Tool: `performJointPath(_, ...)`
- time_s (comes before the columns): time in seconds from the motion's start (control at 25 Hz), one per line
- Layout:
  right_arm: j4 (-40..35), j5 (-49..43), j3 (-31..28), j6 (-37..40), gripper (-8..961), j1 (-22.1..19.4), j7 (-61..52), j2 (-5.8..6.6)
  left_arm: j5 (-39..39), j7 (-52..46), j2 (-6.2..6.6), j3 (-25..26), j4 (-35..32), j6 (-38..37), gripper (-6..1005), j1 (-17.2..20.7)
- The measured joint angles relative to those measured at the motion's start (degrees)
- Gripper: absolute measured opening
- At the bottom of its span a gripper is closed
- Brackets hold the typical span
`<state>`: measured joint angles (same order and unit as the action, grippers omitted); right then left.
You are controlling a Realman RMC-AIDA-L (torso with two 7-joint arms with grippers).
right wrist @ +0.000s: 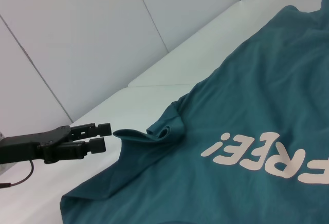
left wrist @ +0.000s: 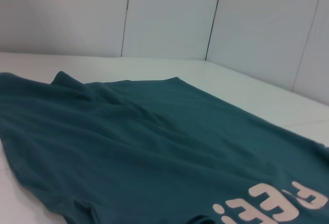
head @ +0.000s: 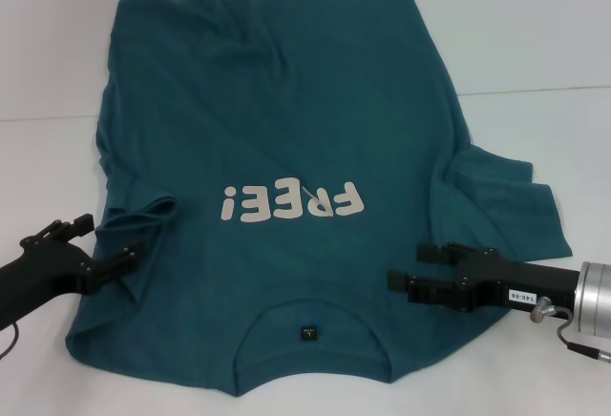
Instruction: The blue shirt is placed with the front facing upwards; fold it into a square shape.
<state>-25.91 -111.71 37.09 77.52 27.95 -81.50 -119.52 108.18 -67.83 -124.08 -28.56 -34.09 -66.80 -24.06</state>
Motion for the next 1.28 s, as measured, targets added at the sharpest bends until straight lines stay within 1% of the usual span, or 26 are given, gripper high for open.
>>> performJointPath(0.48,0.1,0.2,0.0,0.0,924,-0.1,-0.1,0.00,-0.1,6.1,-0.02,-0.4,0.1,3.9,904,-1.3)
performJointPath(0.96,0.1,0.4,-0.2,0.0,923,0.0,-0.1,0.00,0.0,7.0,-0.02,-3.2,0.3,7.1,902,-2.5)
performJointPath(1.08,0.1,0.4,-0.2,0.0,923,0.0,-0.1,0.00,0.1,7.0,-0.02,-4.0,0.3,8.7,872,-2.6)
performJointPath(1.2,0.1,0.4,-0.2,0.0,923,0.0,-0.1,0.00,0.1,6.5,-0.10,-6.4,0.3,11.9,842,-2.7)
performJointPath(1.28,0.1,0.4,-0.1,0.0,923,0.0,-0.1,0.00,0.1,6.2,-0.24,-7.4,0.3,12.7,705,-2.7)
